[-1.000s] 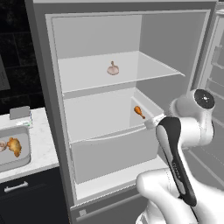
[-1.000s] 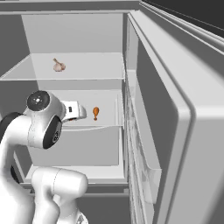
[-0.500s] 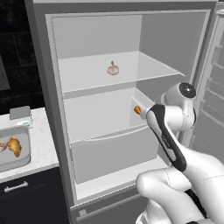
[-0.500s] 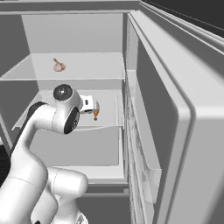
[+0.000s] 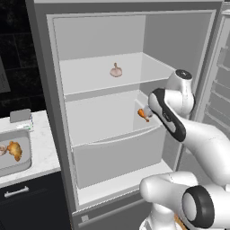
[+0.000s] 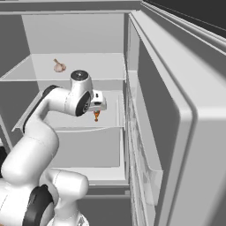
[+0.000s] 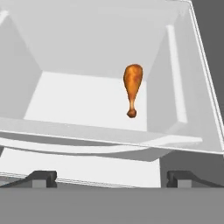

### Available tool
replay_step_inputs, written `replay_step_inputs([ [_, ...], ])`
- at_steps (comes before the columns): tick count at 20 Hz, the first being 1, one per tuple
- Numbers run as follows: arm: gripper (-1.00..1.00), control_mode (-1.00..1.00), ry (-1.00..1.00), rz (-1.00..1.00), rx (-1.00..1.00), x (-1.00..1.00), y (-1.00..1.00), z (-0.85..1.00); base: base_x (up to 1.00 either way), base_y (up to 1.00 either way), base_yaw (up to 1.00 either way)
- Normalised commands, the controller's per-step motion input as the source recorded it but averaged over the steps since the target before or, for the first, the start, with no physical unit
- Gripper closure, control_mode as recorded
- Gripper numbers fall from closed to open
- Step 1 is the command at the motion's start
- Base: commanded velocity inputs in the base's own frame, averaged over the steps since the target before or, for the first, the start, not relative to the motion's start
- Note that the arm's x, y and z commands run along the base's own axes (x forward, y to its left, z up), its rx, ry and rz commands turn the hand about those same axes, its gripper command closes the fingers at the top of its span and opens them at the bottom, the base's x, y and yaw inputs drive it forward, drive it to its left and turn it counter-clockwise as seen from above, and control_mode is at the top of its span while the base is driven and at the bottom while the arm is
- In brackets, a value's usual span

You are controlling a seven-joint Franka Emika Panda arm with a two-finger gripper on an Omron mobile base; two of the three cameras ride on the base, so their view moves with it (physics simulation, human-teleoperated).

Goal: Place one garlic and one chicken drumstick in each tupperware on the nearby counter, to pack two identical lunches.

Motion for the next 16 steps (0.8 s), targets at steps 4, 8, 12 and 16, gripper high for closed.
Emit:
replay_step_inputs([
  [4,-1.00,-1.00,0.00,0.00,0.04,0.06,0.07,-0.48,0.00,0.00,0.00],
  [8,-1.00,-1.00,-0.05,0.00,0.07,0.00,0.01,-0.46,0.00,0.00,0.00],
  [12,-1.00,-1.00,-0.08,0.00,0.13,0.24,0.00,-0.29,0.00,0.00,0.00],
  [16,-1.00,-1.00,-0.02,0.00,0.12,0.46,0.00,-0.15,0.00,0.00,0.00],
])
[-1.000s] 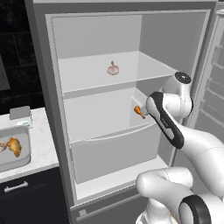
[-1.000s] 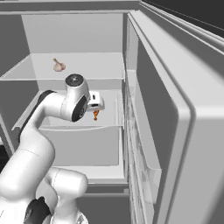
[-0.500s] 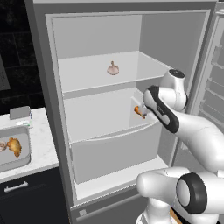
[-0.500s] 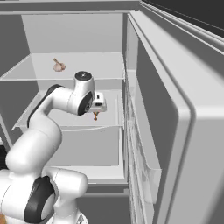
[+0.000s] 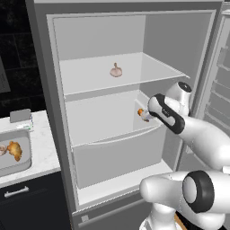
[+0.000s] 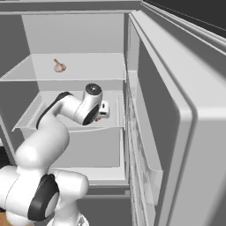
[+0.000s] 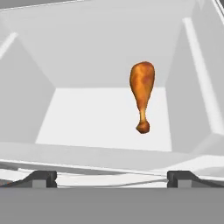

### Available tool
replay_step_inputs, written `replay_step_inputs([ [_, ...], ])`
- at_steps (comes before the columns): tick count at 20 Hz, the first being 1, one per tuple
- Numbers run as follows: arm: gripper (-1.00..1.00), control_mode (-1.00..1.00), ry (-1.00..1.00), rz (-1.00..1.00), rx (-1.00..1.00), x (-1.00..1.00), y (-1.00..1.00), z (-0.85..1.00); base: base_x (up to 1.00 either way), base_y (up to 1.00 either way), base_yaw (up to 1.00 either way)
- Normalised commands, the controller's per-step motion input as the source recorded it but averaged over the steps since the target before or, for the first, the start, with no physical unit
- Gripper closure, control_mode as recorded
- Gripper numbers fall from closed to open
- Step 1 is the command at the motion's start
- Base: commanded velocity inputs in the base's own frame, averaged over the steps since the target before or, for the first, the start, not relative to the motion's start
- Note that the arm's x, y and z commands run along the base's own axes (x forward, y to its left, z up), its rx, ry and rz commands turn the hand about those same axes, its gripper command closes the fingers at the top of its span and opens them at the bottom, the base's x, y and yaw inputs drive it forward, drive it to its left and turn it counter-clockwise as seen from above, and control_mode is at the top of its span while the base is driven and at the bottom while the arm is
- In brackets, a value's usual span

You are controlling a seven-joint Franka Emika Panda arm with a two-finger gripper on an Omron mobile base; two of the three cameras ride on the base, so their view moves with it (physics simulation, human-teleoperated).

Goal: Place one garlic and one chicken drumstick in each tupperware on the nearby counter, to pack two identical lunches.

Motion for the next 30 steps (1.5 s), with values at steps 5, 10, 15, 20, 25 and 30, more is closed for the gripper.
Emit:
replay_step_inputs([
  [5,-1.00,-1.00,-0.03,0.00,0.02,0.68,0.06,-0.13,0.00,0.00,0.00],
  [10,-1.00,-1.00,-0.13,0.00,0.09,0.26,0.01,-0.03,0.00,0.00,0.00],
  [15,-1.00,-1.00,0.01,0.00,0.00,0.44,0.00,0.12,0.00,0.00,0.00],
  [20,-1.00,-1.00,0.03,0.00,0.00,0.52,0.00,-0.01,0.00,0.00,0.00],
  [25,-1.00,-1.00,0.00,0.00,-0.02,0.32,0.00,-0.23,0.00,0.00,0.00],
  [30,-1.00,-1.00,0.03,0.00,-0.04,0.02,0.00,-0.28,0.00,0.00,0.00],
])
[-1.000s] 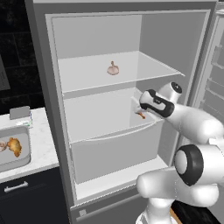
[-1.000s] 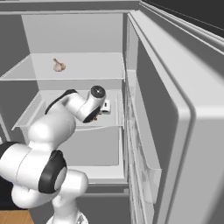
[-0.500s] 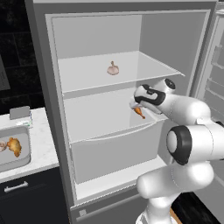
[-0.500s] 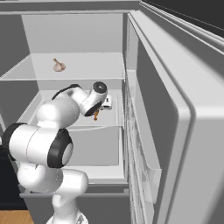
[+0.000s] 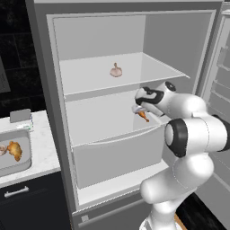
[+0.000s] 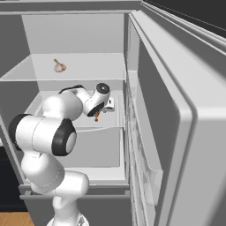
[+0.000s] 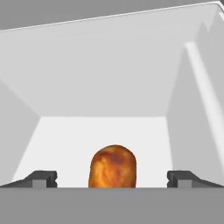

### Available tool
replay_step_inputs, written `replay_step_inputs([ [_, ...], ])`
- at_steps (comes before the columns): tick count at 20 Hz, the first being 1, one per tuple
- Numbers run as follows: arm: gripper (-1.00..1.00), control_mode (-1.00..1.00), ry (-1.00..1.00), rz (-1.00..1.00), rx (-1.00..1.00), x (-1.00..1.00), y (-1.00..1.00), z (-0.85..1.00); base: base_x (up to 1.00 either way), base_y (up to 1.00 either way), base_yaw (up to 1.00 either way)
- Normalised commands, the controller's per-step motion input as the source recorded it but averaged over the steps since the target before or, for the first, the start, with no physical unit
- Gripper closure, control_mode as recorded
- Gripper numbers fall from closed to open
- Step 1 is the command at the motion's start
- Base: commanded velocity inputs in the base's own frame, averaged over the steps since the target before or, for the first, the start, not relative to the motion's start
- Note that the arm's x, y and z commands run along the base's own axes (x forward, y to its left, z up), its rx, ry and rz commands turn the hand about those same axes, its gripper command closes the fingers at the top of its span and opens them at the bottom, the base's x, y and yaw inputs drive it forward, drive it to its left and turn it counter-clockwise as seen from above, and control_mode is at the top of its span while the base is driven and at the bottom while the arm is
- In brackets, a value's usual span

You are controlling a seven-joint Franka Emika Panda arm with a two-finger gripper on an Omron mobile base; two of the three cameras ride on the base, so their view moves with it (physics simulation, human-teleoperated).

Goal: Place one garlic and one chicken drumstick in each tupperware on the nearby counter, to pack two identical lunches.

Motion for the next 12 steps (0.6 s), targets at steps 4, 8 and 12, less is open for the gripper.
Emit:
replay_step_inputs([
  [4,-1.00,-1.00,0.01,0.00,-0.03,0.00,0.00,-0.31,0.00,0.00,0.00],
  [8,-1.00,-1.00,0.00,0.00,-0.01,0.00,0.00,-0.01,0.00,0.00,0.00],
  [12,-1.00,-1.00,0.00,0.00,0.00,0.00,0.00,-0.03,0.00,0.00,0.00],
])
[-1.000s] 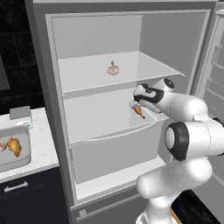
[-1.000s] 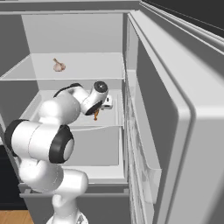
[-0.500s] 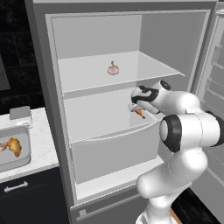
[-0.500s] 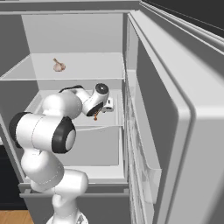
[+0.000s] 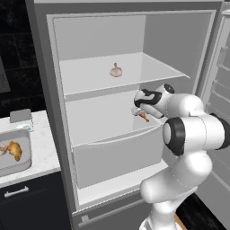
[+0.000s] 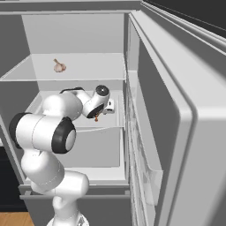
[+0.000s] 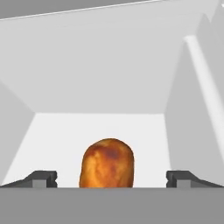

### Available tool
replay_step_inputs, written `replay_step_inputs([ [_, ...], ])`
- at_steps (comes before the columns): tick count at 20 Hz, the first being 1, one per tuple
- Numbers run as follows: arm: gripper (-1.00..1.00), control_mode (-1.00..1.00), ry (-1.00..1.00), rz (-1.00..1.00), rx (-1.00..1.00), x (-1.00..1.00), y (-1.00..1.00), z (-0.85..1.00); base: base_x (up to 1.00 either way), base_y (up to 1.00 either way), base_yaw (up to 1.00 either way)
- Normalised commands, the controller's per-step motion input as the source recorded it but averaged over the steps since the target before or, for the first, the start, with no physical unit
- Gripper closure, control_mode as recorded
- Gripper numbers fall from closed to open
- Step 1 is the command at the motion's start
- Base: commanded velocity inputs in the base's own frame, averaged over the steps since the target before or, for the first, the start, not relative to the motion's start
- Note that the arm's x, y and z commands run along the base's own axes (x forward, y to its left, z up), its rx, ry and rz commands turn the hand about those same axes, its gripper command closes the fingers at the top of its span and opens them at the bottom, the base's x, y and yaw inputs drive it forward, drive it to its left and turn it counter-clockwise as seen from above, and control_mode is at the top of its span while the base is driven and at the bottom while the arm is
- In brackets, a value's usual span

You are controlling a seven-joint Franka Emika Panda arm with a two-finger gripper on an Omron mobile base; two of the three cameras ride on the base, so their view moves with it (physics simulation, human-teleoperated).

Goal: Place one garlic and one chicken drumstick in each tupperware on the nearby counter, to pack two identical lunches.

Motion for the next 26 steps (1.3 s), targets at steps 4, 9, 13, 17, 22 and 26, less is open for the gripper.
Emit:
replay_step_inputs([
  [4,-1.00,-1.00,-0.01,0.00,-0.03,-0.02,0.02,-0.36,0.00,0.00,0.00],
  [9,-1.00,-1.00,-0.02,0.00,-0.08,-0.02,0.07,-0.22,0.00,0.00,0.00],
  [13,-1.00,-1.00,0.00,0.00,-0.01,-0.02,0.10,0.00,0.00,0.00,0.00],
  [17,1.00,-1.00,0.00,0.00,0.00,0.00,0.19,-0.01,0.00,0.00,0.00],
  [22,1.00,-1.00,0.00,0.00,0.00,0.00,0.05,0.00,0.00,0.00,0.00],
  [26,1.00,-1.00,0.00,0.00,0.00,-0.02,0.00,0.00,0.00,0.00,0.00],
])
